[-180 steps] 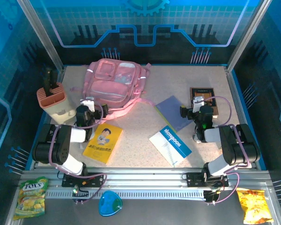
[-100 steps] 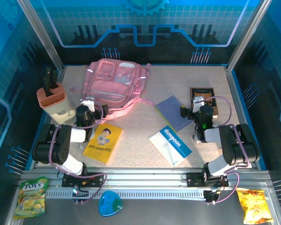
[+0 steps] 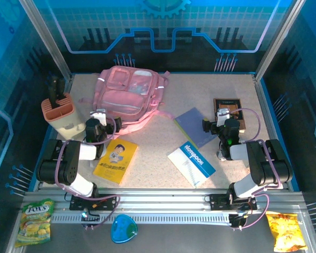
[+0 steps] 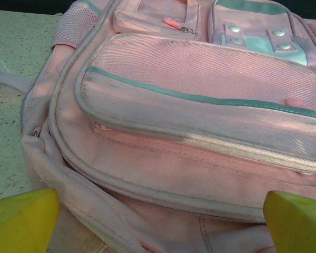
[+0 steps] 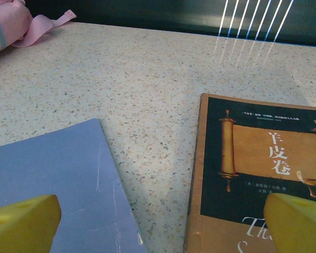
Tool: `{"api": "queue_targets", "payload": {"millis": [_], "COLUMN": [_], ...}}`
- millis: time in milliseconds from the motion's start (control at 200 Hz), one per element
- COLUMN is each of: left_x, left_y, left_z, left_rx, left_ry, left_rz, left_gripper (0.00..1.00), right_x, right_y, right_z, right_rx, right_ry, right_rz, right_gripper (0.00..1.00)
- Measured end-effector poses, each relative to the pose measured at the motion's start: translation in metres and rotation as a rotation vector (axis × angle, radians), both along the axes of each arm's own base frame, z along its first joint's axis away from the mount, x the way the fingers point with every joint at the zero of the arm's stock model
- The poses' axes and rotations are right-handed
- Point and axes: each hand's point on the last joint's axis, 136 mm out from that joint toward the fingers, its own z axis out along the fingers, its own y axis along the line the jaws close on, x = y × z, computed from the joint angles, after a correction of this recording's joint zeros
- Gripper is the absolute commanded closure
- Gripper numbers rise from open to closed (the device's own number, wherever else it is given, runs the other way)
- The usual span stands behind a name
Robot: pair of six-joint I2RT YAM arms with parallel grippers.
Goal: Pack the student bag
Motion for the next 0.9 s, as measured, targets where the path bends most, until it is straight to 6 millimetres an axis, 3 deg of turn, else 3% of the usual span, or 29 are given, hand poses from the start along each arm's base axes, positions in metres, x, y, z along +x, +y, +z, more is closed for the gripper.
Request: {"api": "queue_targets", "payload": {"millis": [150, 295, 510, 625, 760, 820, 900], "left_x": [0.0, -0.01, -0.013, -0.004, 0.0, 0.0, -0.002], "left_y": [0.0, -0.002, -0.009, -0.007, -0.008, -0.011, -0.017], "left_z": [0.003, 0.009, 0.064, 0.11, 0.15, 0.157, 0.156], "left_rx": [0.0, 0.004, 0.019, -0.038, -0.156, -0.205, -0.268], "left_ry": [-0.022, -0.036, -0.082, -0.082, -0.046, -0.014, 0.045], "left_rz": [0.0, -0.004, 0.029, 0.082, 0.125, 0.129, 0.125], "left_gripper": [0.01, 0.01, 0.01, 0.01, 0.01, 0.01, 0.01], "right_x": [-0.002, -0.009, -0.006, 0.003, 0.013, 0.018, 0.024], "right_y": [0.0, 0.007, 0.022, 0.031, 0.06, 0.076, 0.113], "right_z": [0.006, 0.041, 0.104, 0.136, 0.15, 0.145, 0.13], "right_rx": [-0.007, -0.032, 0.029, 0.128, 0.238, 0.279, 0.341], "right_ry": [-0.019, -0.086, -0.096, -0.052, 0.06, 0.124, 0.244], "right_rz": [0.004, 0.011, -0.014, -0.034, -0.008, 0.014, 0.074], "right_gripper": [0.0, 0.0, 0.0, 0.0, 0.0, 0.0, 0.02]}}
